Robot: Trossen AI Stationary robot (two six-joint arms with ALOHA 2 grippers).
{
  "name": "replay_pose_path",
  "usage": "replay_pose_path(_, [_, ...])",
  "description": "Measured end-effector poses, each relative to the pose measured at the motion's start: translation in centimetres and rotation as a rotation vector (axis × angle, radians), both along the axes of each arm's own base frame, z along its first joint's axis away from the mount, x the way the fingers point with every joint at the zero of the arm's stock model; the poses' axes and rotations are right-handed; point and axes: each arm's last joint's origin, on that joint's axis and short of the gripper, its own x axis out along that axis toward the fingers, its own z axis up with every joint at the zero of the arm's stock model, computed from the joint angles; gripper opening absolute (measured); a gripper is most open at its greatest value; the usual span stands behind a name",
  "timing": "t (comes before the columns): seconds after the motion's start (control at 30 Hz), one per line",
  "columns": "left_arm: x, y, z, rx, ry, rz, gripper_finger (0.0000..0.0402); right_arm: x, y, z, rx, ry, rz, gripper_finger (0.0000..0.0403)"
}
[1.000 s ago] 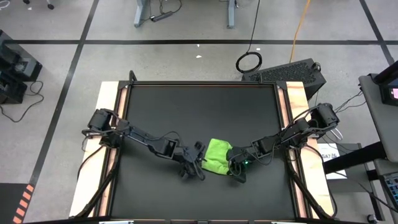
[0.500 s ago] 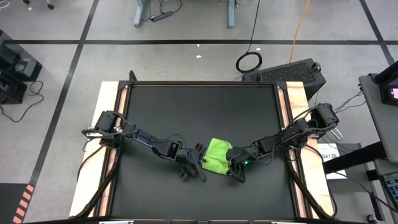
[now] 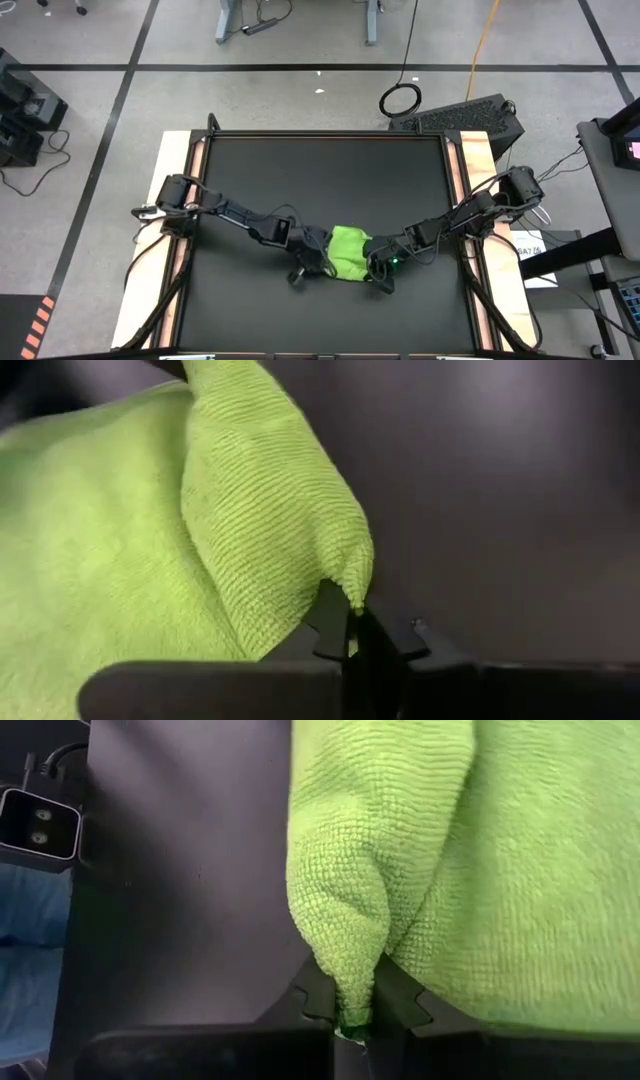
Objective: Roll towel into tight, uniform cylinder
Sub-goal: Roll the green towel
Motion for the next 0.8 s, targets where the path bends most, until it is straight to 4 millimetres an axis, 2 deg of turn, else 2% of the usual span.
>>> replay_pose_path(0.23, [0.3, 2.2, 0.3, -0.275, 0.090, 0.012, 0.0006, -0.3, 0.2, 0.6, 0.018, -0.003, 0.041, 0.0038])
replay_pose_path(0.33, [0.4, 3.5, -0.1, -0.423, 0.159, 0.022, 0.0005, -0.7, 0.0, 1.5, -0.035, -0.025, 0.048, 0.0078])
replay_pose_path(0.47, [0.5, 4.7, -1.8, -0.599, 0.301, 0.046, 0.0004, -1.9, -0.6, 2.9, -0.132, -0.022, 0.035, 0.0152])
replay_pose_path(0.63, [1.1, 4.8, -3.3, -0.668, 0.375, 0.077, 0.0004, -3.1, -0.4, 5.2, -0.232, -0.116, 0.051, 0.0219])
replay_pose_path(0.8, [1.2, 5.6, -3.4, -0.704, 0.402, 0.132, 0.0003, -3.5, 0.9, 7.0, -0.322, -0.250, 0.062, 0.0223])
